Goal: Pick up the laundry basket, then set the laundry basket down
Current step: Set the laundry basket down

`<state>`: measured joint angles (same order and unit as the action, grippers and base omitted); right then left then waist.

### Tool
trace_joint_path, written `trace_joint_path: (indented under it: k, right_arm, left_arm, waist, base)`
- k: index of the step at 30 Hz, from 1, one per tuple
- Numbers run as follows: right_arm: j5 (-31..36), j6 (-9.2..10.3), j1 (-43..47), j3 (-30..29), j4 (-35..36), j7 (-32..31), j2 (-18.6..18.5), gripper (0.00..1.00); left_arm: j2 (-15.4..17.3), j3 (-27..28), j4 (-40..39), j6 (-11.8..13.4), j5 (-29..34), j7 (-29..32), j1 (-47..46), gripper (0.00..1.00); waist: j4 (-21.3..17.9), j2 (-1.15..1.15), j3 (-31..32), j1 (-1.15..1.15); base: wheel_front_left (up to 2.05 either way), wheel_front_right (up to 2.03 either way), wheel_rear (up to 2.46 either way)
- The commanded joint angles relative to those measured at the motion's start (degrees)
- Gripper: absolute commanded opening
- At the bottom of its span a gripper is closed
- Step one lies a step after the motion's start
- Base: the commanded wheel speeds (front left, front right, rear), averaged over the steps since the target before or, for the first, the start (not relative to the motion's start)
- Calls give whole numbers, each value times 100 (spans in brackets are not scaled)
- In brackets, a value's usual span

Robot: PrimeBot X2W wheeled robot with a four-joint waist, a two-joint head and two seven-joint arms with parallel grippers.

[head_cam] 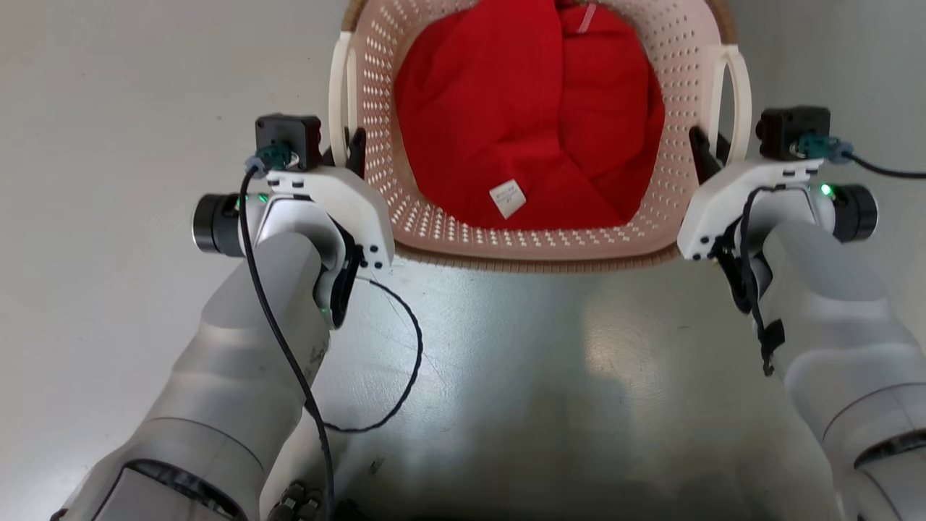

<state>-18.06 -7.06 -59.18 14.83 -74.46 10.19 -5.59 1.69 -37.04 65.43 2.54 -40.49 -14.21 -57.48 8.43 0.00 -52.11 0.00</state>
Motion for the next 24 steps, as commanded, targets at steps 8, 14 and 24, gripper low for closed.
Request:
trace_joint_path:
  k: [8,14,24]
  right_arm:
    - [1145,-43,5,-826,51,-44,261,0]
    - [1445,-43,4,-1104,51,-32,269,0]
    - [1456,-43,9,-1088,51,62,270,100]
  left_arm:
    - [125,363,-64,-60,362,-79,-153,0]
    - [121,398,-101,-134,409,-79,-140,0]
    - [120,392,-84,-68,407,-79,-129,100]
  waist:
    - [23,0,-152,0]
    - [73,0,-166,0]
    - [46,0,-65,0]
  base:
    - [0,0,0]
    - [0,0,0]
    - [0,0,0]
